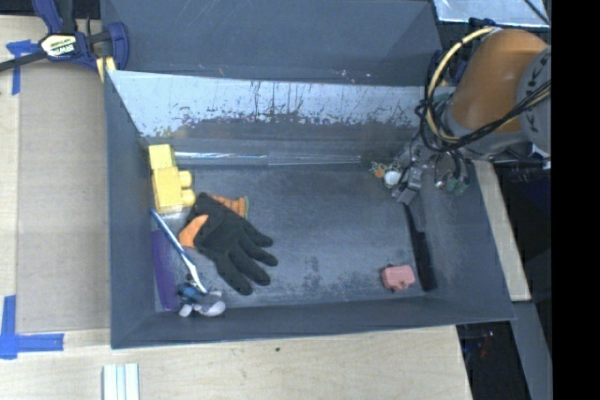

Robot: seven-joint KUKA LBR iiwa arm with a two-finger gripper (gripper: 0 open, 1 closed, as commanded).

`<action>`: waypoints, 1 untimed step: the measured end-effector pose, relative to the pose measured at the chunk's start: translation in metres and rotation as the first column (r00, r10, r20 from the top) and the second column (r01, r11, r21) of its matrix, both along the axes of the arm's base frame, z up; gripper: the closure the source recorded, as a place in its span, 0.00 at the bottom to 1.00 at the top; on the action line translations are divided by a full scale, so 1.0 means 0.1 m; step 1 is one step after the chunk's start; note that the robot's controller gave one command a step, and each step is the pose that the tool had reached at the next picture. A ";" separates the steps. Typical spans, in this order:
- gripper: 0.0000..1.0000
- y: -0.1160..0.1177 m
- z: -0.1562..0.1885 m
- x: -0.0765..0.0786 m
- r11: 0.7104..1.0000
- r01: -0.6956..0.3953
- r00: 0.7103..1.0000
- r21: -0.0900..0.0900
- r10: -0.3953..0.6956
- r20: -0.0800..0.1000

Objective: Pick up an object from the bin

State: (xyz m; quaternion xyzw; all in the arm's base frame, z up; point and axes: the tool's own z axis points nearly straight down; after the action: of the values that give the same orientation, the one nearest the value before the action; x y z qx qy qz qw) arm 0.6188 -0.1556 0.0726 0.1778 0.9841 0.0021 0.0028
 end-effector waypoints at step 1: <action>1.00 0.00 0.00 0.00 1.000 -0.001 1.000 0.000 0.001 0.001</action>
Offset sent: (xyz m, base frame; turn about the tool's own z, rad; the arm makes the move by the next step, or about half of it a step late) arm 0.0003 0.0001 0.0149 -0.0008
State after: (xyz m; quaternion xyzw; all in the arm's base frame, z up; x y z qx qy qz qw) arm 0.6190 -0.1554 0.0730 0.1773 0.9841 0.0021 0.0031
